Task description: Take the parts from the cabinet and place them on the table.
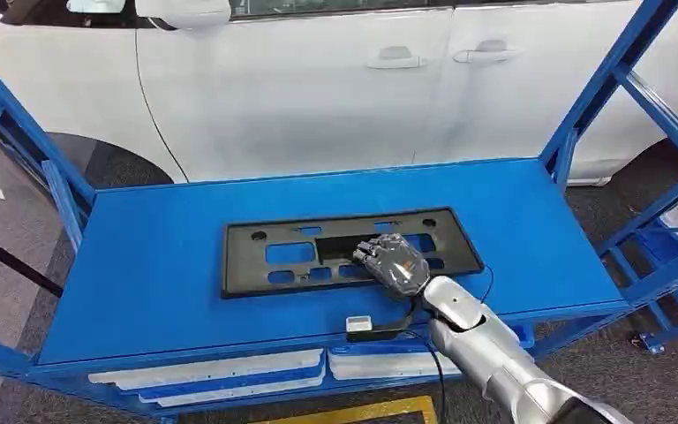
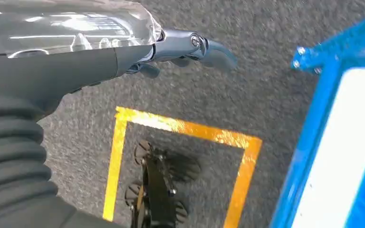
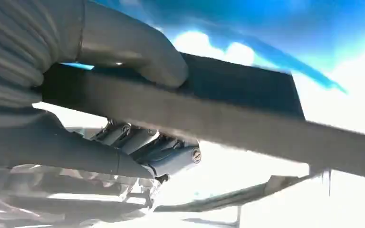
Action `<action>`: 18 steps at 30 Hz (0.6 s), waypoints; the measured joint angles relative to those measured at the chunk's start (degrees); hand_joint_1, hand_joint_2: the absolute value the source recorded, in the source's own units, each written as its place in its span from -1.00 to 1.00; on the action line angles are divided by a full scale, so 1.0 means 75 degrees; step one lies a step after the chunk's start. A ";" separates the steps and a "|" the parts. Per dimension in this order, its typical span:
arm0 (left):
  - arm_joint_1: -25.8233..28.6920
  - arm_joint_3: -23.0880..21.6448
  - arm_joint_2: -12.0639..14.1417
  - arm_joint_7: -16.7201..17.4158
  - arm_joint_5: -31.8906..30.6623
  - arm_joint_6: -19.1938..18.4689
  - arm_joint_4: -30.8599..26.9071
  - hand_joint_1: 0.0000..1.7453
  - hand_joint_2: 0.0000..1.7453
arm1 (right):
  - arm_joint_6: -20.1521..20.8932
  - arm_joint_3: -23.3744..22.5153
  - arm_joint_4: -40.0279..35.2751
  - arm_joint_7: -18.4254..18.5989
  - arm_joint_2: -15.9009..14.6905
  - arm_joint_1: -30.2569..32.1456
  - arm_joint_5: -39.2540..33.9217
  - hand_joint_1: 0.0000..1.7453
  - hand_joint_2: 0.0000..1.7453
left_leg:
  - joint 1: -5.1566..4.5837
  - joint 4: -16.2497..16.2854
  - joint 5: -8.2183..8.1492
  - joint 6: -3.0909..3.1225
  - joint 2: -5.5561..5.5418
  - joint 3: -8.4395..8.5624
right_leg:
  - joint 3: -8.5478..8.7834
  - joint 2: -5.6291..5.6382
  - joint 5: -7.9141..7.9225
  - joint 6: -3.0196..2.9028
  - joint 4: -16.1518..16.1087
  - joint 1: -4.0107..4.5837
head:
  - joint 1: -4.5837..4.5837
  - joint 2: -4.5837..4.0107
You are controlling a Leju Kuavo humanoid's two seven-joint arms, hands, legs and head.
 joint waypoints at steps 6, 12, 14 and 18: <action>-0.0013 -0.0017 0.0053 -0.0493 0.0000 -0.0785 0.0006 -1.00 1.00 | 0.2437 -0.0896 -0.3549 -0.1449 -0.0409 0.0894 -0.6106 1.00 1.00 | 0.0023 0.2126 -0.1202 -0.0214 0.0015 -0.0915 | 0.0082 -0.0087 0.0077 -0.0183 -0.0168 -0.0066 | 0.0000 0.0000; -0.0023 -0.0017 0.0093 -0.0612 0.0023 -0.0933 0.0009 -1.00 1.00 | 0.3541 -0.1228 -0.5946 -0.1455 -0.0595 0.1354 -0.7060 1.00 1.00 | 0.0033 0.0215 -0.0167 -0.0149 0.0048 0.0037 | 0.0046 -0.0051 -0.0046 -0.0064 0.0017 -0.0086 | 0.0003 0.0000; -0.0034 -0.0017 0.0093 -0.0630 0.0064 -0.0971 0.0009 -1.00 1.00 | 0.4773 -0.1478 -0.6651 -0.1455 -0.0491 0.1541 -0.7559 1.00 1.00 | -0.0014 0.0144 -0.0167 -0.0031 0.0014 -0.0007 | -0.0049 -0.0049 -0.0033 0.0016 0.0084 -0.0042 | 0.0003 0.0000; -0.0029 -0.0006 0.0052 -0.0682 0.0143 -0.0945 0.0017 -1.00 1.00 | 0.6543 -0.1869 -0.7483 -0.1455 0.0043 0.1792 -0.8507 1.00 1.00 | 0.0010 0.0021 -0.0097 0.0160 0.0012 0.0060 | -0.0079 -0.0035 -0.0201 0.0172 0.0235 -0.0087 | 0.0003 0.0000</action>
